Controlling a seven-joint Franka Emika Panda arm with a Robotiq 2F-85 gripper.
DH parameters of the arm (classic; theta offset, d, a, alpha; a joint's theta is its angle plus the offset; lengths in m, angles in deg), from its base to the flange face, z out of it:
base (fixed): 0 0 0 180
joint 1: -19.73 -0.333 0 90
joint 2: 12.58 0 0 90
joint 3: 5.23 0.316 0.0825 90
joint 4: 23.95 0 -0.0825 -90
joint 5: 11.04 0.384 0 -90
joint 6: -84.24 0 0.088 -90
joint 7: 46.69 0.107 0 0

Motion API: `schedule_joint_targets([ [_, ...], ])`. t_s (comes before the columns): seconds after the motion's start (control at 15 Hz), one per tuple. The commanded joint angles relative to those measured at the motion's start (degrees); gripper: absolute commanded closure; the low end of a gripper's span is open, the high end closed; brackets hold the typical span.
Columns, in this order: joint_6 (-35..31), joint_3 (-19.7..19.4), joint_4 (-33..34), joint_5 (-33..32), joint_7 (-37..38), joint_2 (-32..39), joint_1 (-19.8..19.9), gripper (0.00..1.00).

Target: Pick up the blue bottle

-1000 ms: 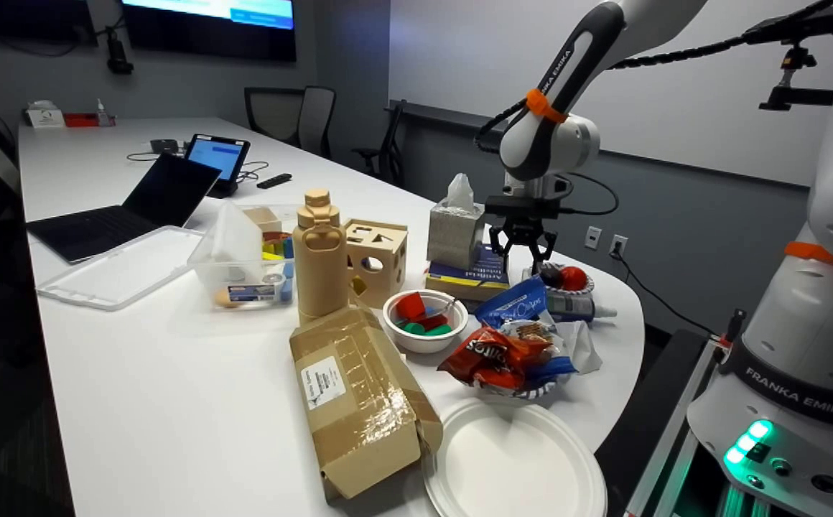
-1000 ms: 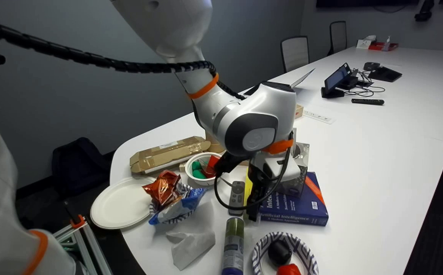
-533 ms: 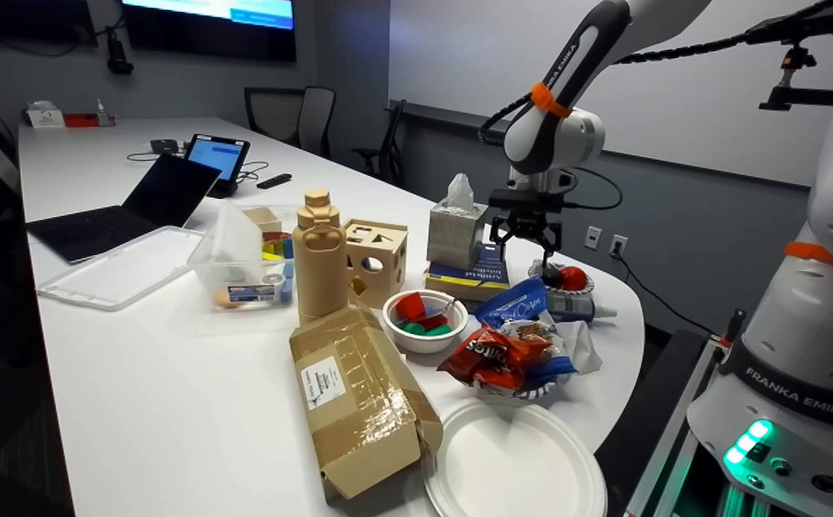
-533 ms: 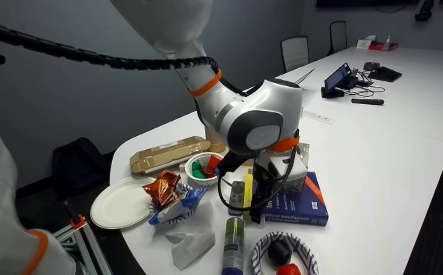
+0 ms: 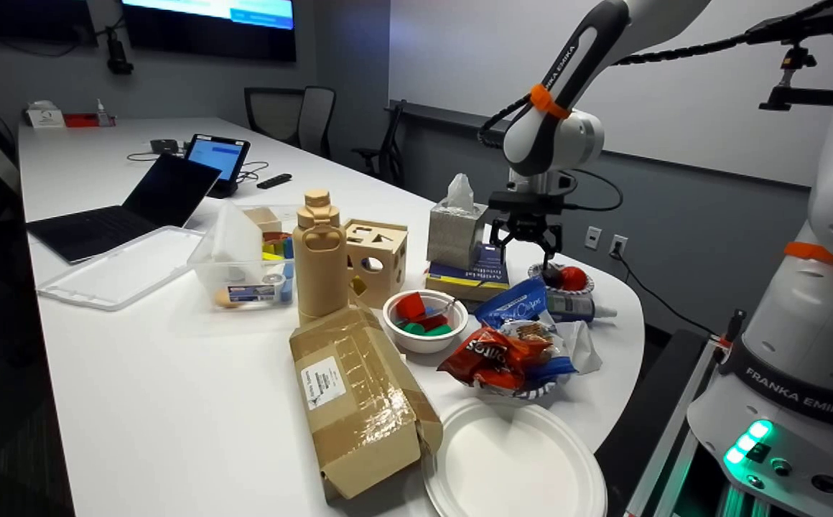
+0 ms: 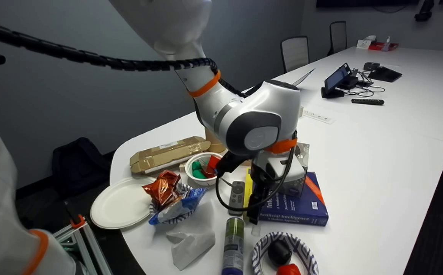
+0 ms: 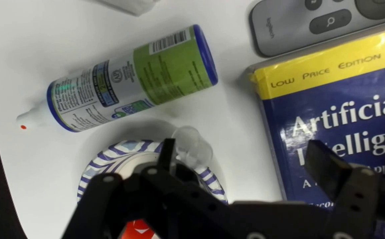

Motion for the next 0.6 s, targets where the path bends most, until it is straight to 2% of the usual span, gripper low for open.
schedule_joint_targets([
  [0.0,0.86,-0.4,-0.55,1.32,-0.89,0.34,-0.16,0.0],
  [0.53,1.35,-0.86,-1.1,0.46,-0.38,0.47,-0.63,0.0],
])
